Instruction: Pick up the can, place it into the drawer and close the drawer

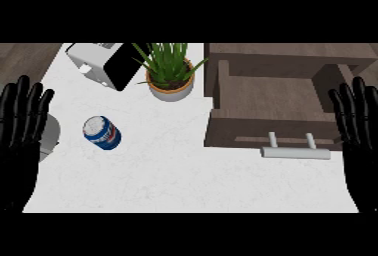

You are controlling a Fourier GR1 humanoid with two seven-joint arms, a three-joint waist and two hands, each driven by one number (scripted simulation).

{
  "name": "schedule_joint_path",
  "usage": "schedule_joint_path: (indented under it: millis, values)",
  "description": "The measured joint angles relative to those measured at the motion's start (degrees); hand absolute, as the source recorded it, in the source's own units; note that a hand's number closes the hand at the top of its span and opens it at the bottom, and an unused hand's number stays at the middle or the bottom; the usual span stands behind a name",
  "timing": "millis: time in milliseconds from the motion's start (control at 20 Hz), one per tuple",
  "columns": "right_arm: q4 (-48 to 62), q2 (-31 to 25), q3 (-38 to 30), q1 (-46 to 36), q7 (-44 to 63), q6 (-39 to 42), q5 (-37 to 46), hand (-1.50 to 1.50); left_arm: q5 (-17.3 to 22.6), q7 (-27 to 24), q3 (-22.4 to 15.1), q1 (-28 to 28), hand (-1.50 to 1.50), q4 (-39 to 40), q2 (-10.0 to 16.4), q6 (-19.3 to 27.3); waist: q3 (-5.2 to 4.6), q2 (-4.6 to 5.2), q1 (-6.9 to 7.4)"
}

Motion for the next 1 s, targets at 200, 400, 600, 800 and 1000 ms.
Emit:
schedule_joint_path:
  millis: [200,400,600,800,1000]
  values:
    - [-0.3,0.6,0.7,0.1,0.9,0.5,-0.3,-1.5,3.6,-1.4,3.0,-0.4,-1.5,1.4,0.6,-1.6,0.91,0.33,-0.9]
    - [1.0,1.7,-1.0,2.4,5.0,-1.3,-1.2,-1.5,7.1,0.9,7.0,0.5,-1.5,6.6,2.8,-3.6,1.24,0.66,-1.62]
    - [1.9,1.5,-4.9,4.5,10.0,-3.4,-2.3,-1.5,8.2,8.8,8.8,0.6,-1.5,8.3,4.9,-3.2,1.4,0.63,-1.76]
    - [-0.5,0.5,-8.6,9.6,10.7,-1.8,-5.6,-1.5,9.6,15.2,9.9,1.2,-1.5,5.4,5.9,-3.0,1.45,0.5,-1.74]
    - [-1.2,0.3,-11.7,13.9,8.4,0.9,-8.6,-1.5,12.7,18.5,12.9,2.9,-1.5,2.6,7.3,-4.9,1.46,0.46,-1.63]
